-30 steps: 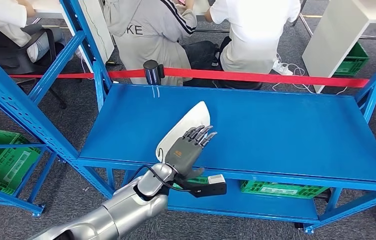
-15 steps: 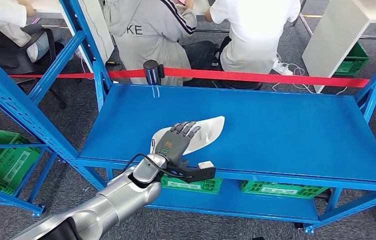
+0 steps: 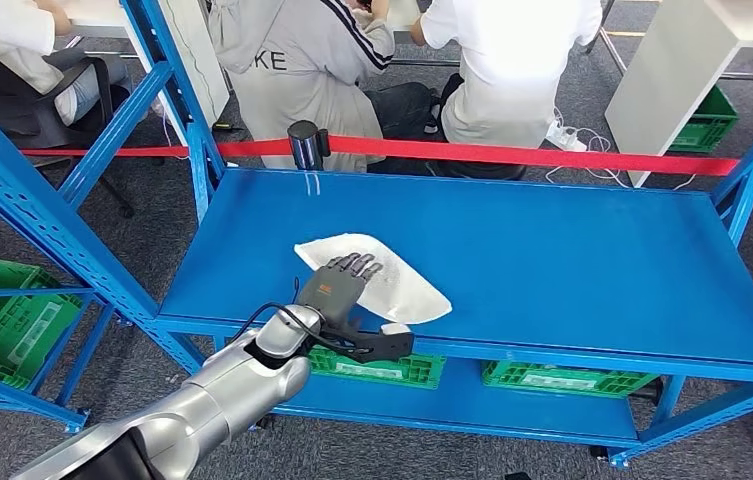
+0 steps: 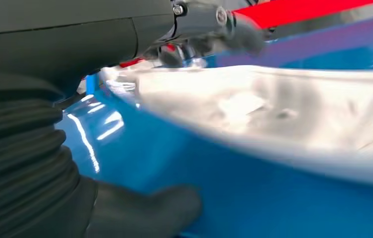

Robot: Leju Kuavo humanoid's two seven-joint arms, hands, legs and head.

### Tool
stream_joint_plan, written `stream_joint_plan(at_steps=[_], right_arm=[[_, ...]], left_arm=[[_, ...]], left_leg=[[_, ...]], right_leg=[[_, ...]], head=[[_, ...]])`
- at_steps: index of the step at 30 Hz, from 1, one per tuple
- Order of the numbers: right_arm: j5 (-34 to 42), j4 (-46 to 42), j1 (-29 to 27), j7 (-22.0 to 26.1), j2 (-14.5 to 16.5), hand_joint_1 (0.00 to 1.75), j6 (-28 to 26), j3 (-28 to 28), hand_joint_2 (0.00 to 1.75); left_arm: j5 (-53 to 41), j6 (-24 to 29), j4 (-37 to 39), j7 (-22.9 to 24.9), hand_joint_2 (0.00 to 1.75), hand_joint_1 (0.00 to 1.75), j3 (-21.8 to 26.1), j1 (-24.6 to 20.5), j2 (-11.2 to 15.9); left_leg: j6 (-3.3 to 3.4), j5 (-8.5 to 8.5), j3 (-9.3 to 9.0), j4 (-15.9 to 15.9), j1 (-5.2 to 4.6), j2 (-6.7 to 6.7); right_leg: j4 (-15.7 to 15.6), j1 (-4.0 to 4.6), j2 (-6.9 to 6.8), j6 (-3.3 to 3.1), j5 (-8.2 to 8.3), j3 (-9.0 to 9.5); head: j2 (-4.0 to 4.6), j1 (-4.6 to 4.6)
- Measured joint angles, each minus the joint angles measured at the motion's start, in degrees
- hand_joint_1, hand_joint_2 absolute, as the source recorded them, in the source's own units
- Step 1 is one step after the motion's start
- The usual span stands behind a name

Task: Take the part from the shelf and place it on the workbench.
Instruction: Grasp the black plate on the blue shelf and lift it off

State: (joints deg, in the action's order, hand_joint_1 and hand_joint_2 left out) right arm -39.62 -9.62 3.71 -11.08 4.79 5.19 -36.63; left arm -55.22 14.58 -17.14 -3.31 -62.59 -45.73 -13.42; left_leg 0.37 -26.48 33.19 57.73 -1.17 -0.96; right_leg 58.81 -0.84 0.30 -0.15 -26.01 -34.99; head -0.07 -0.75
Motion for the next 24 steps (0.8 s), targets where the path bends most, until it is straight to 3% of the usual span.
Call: stream_joint_plan(at_steps=[24], right_arm=[[-0.05, 0.0, 0.15, 0.08, 0.0, 0.0, -0.05, 0.0, 0.0]], left_arm=[[-0.8, 0.4, 0.66, -0.45, 1.75, 1.75, -0.03, -0.23, 0.23]], left_leg=[[0.04, -0.04, -0.19, 0.0, 0.0, 0.02]], right_leg=[[-0.03, 0.0, 0.01, 0.01, -0.01, 0.16]], head=[[0.0, 0.01]])
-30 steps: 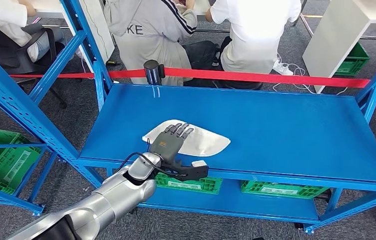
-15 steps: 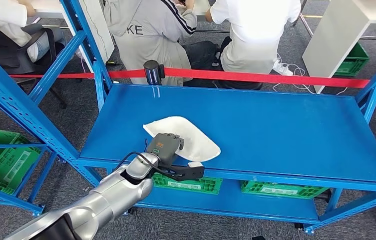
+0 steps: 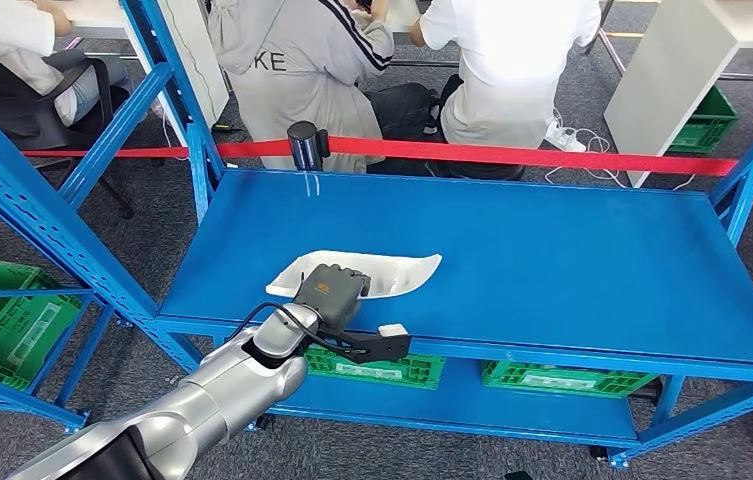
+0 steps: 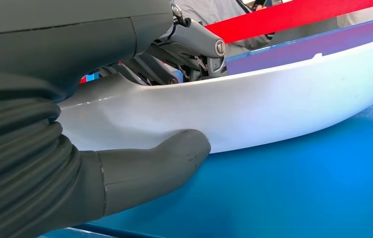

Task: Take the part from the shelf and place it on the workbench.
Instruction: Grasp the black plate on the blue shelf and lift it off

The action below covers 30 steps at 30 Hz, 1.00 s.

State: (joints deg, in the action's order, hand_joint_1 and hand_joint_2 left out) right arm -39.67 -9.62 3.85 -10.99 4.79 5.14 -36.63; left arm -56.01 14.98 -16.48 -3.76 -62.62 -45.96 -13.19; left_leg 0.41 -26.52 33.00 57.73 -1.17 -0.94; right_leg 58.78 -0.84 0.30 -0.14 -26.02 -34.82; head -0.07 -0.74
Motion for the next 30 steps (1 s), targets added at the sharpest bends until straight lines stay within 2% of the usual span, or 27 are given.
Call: stream_joint_plan(at_steps=[14, 17, 21, 26, 30], right_arm=[[-0.09, 0.0, -0.01, 0.11, 0.0, 0.0, 0.0, 0.0, 0.0], [-0.08, 0.0, -0.07, 0.27, 0.0, 0.0, -0.05, -0.01, 0.0], [0.05, 0.0, -0.31, 0.31, 0.0, 0.0, -0.43, -0.28, 0.0], [0.11, 0.0, -0.74, 0.38, 0.0, 0.0, -0.57, -0.91, 0.0], [0.45, 0.0, -0.86, 0.78, 0.0, 0.0, -0.68, -1.51, 0.0]], left_arm=[[0.23, 0.65, -0.01, -0.35, 1.75, 1.75, 0.03, 0.01, -0.13], [3.28, 2.33, -0.24, -2.69, 1.75, 1.75, 0.97, 0.01, -0.19], [9.35, 5.26, -1.88, -7.71, 1.75, 1.75, 4.51, -0.49, -0.61], [11.85, 7.04, -4.2, -10.09, 1.75, 1.75, 7.73, -1.32, -1.05], [15.42, 8.56, -9.94, -12.14, 1.75, 1.75, 10.38, -1.73, -0.83]], left_leg=[[0.0, 0.0, -0.02, 0.0, 0.0, 0.0], [0.0, 0.0, -0.03, 0.0, -0.01, -0.01], [0.01, 0.01, -0.01, 0.0, -0.02, -0.04], [0.02, 0.0, -0.03, 0.0, -0.07, 0.0], [0.02, 0.0, 0.0, 0.0, -0.07, -0.02]], right_leg=[[0.0, 0.0, 0.0, 0.0, 0.0, 0.03], [0.0, 0.0, 0.0, 0.0, 0.0, 0.03], [0.0, 0.01, -0.03, 0.01, 0.0, 0.03], [-0.01, 0.0, 0.02, 0.01, 0.0, 0.02], [-0.01, -0.01, -0.01, 0.01, 0.0, 0.01]], head=[[0.0, 0.0], [0.0, 0.0], [0.0, 0.0], [0.0, 0.0], [0.0, 0.0]])
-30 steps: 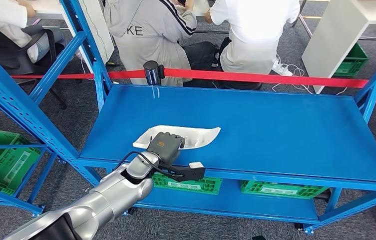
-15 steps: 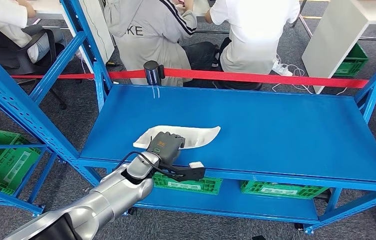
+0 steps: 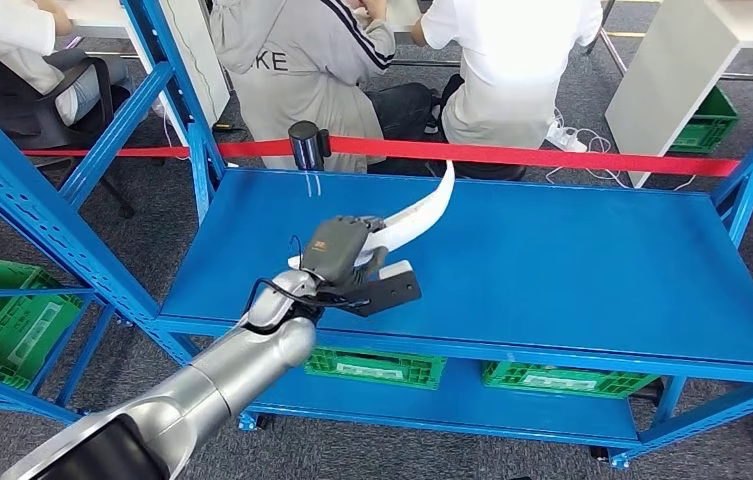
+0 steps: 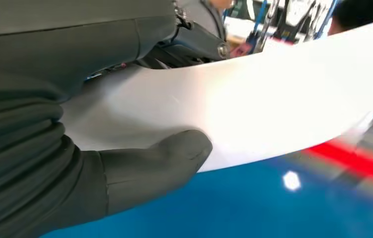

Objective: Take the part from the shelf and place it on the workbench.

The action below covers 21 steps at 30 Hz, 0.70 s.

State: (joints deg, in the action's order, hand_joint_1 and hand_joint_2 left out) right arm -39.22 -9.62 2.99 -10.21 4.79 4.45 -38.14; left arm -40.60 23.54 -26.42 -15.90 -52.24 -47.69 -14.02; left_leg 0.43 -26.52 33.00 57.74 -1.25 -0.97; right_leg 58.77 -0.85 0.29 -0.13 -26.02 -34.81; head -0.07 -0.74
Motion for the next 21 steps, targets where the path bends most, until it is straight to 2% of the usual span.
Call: stream_joint_plan(at_steps=[6, 12, 17, 21], right_arm=[[0.62, 0.0, -0.13, 0.26, 0.0, 0.0, -0.26, -1.26, 0.0], [0.65, 0.0, -0.24, 0.29, 0.0, 0.0, -0.81, -2.42, 0.0], [0.61, 0.0, -0.33, 0.46, 0.0, 0.0, -0.96, -2.8, 0.0], [0.35, 0.0, -0.34, 0.54, 0.0, 0.0, -0.96, -2.84, 0.0]], left_arm=[[4.68, -5.64, -16.95, 0.76, 1.75, 1.75, 4.08, 0.52, 2.04], [7.87, -6.75, -33.08, 0.66, 1.75, 1.75, 7.89, 2.23, 4.82], [9.49, -6.97, -41.85, -0.05, 1.75, 1.75, 10.43, 3.3, 6.41], [11.95, -6.09, -47.58, -2.86, 1.75, 1.75, 12.08, 4.91, 7.45]], left_leg=[[0.02, -0.02, 0.01, 0.0, 0.0, 0.02], [0.03, -0.03, 0.02, 0.0, 0.0, 0.02], [0.03, -0.03, 0.01, -0.01, 0.0, 0.01], [0.03, -0.03, 0.0, -0.01, 0.0, 0.02]], right_leg=[[0.0, 0.0, 0.0, 0.05, -0.04, 0.0], [0.0, 0.0, -0.01, 0.08, -0.06, 0.0], [0.0, 0.0, 0.0, 0.11, -0.08, 0.02], [0.0, 0.0, 0.0, 0.11, -0.08, 0.03]], head=[[0.0, -0.01], [0.0, 0.0], [0.0, 0.0], [0.0, -0.01]])
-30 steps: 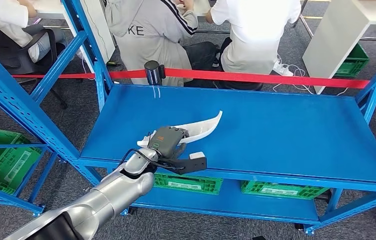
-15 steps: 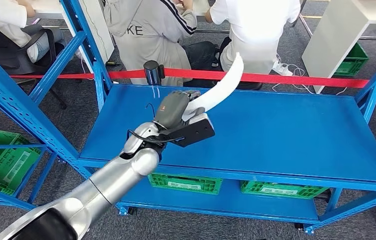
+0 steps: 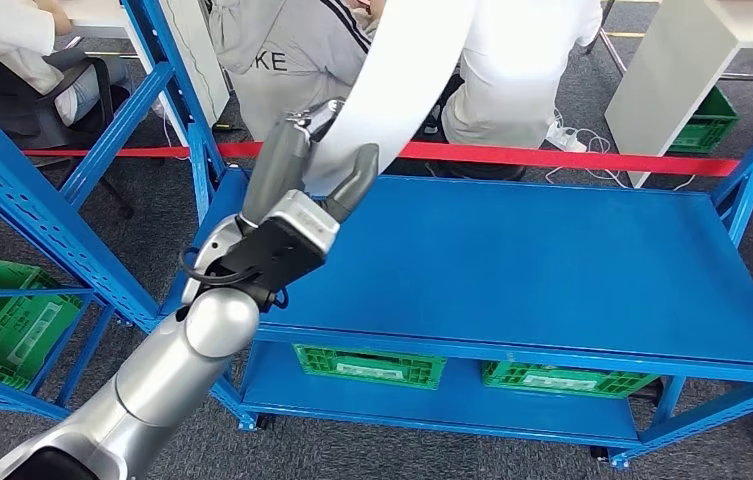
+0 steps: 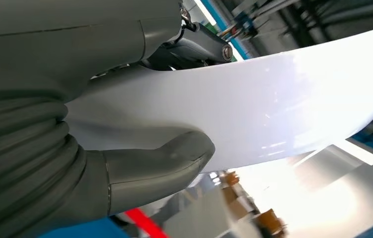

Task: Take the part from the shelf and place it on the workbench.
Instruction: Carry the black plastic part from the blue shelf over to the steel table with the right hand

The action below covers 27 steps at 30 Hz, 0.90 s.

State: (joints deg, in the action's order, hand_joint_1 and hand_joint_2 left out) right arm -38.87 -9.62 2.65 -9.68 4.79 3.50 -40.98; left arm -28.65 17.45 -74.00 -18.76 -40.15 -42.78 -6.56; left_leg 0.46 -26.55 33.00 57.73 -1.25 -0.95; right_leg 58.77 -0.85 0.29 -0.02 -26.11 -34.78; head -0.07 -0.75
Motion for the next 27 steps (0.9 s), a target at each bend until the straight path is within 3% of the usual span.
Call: stream_joint_plan(at_steps=[7, 20, 27], right_arm=[[-0.17, 0.0, 0.03, -0.01, 0.0, 0.0, -0.02, -0.04, 0.0], [-0.67, 0.0, 0.16, -0.4, 0.0, 0.0, -0.05, -0.8, 0.0], [0.28, 0.0, 0.04, -0.78, 0.01, 0.0, -0.09, -1.64, 0.0]], left_arm=[[1.3, 0.55, -5.72, -0.77, 1.75, 1.75, 1.43, 2.58, 1.24], [4.56, 0.29, -9.57, -2.18, 1.75, 1.75, 2.56, 4.26, 2.04], [21.26, -4.65, -17.16, -10.62, 1.75, 1.75, 5.52, 10.42, 2.58]], left_leg=[[0.0, 0.0, 0.0, 0.0, 0.0, -0.02], [0.0, 0.0, -0.02, 0.0, 0.0, -0.01], [-0.02, -0.09, -0.03, 0.0, 0.0, 0.01]], right_leg=[[0.0, 0.0, 0.0, 0.01, -0.01, 0.01], [0.0, 0.0, 0.0, 0.01, -0.01, 0.02], [0.0, 0.0, 0.01, 0.03, -0.06, 0.02]], head=[[0.0, 0.01], [0.0, 0.01], [0.0, 0.0]])
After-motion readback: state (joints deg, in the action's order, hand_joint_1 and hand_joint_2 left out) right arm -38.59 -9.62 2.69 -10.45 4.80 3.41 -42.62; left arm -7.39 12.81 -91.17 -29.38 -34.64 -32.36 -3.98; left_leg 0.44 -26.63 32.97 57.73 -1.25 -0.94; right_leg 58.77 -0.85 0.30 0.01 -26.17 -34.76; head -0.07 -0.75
